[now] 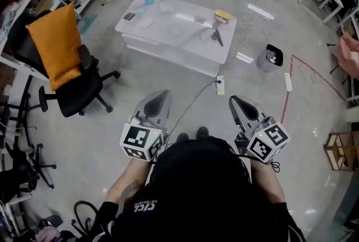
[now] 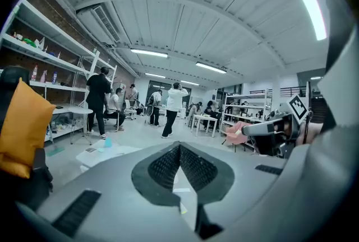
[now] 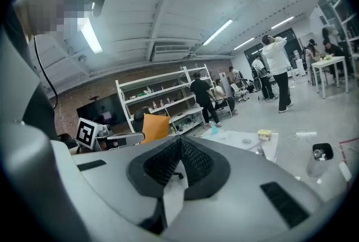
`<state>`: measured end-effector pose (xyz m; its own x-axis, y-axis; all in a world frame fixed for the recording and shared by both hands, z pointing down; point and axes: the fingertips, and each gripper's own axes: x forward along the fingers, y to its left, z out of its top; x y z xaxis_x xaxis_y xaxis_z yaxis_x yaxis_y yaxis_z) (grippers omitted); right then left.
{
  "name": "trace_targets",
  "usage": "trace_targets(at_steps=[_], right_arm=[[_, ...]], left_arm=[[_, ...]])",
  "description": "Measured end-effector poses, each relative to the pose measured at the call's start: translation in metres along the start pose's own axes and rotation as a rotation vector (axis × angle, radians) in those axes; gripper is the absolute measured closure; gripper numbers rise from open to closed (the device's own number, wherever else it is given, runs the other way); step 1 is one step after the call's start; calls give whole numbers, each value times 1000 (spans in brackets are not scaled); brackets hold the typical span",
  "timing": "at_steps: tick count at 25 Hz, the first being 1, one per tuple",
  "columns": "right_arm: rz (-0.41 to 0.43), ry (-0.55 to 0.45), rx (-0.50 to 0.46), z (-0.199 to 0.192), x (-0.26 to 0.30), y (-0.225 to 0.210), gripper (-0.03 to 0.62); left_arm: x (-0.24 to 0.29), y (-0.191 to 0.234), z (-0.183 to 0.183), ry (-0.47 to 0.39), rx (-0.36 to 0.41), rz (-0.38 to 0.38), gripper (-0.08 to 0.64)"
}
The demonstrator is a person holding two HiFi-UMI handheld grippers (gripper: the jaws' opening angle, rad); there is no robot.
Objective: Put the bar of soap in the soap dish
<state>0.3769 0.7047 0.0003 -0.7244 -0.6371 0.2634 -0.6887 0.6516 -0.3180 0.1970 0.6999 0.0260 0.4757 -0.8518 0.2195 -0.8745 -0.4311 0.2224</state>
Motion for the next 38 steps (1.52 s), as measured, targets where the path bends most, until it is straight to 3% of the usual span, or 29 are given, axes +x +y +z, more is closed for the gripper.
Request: trace_targets(at_steps=[16,25,32,38], right_arm=[[115,18,87,-9,0,-62,577],[84,45,100,-8,25,-96,577],[30,34,116,17,97,-120,577],[7,30,136,47,204,-117,577]], left_arm=[[26,-8,15,43,15,180,551],[82,5,36,21,108,147,551],[127,72,50,11,80,111,551],[152,161,78,15,123,100,551]])
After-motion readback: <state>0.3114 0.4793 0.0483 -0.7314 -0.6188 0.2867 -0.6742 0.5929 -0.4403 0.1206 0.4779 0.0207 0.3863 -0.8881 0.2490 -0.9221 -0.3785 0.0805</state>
